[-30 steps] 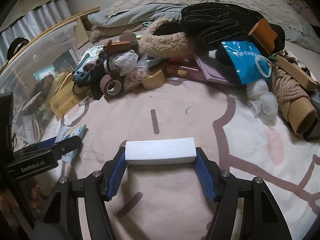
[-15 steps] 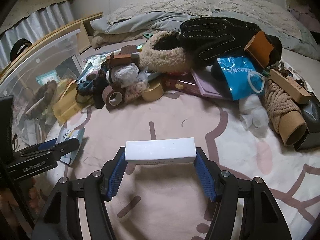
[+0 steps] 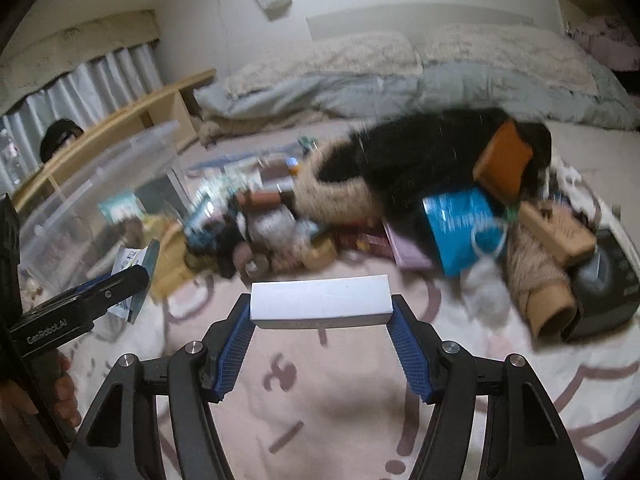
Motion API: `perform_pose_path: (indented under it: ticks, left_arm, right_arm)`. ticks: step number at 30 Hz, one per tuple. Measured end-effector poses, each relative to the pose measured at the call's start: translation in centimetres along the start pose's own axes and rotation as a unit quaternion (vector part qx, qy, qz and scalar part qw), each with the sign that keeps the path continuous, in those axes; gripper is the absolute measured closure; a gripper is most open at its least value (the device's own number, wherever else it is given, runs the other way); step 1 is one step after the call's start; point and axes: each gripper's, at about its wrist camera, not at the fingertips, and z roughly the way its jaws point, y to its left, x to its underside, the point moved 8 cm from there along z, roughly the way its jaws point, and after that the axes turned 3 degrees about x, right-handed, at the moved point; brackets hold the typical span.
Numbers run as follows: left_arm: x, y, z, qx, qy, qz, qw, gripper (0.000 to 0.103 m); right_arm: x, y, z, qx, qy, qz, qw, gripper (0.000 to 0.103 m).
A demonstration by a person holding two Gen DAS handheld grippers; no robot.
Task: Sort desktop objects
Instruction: 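Lift the sachet and white box and carry both over the storage box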
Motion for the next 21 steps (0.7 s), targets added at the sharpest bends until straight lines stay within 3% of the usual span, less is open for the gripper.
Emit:
perform_pose_path:
  ticks: [12, 21]
  left_arm:
    - [-7.8, -2.5, -4.9, -0.002, -0.101, 0.035, 0.9943, 0.027]
    - [-11.7, -0.3, -8.8, -0.007, -0.142, 0.041, 0.9890, 0.026]
  right_arm:
    - [-6.6, 4.8, -3.8, -0.045, -0.070, -0.029, 0.996, 0.036]
    - [-10.5, 9.7, -5.5, -0.082, -0.102, -0.052, 0.990, 0.036]
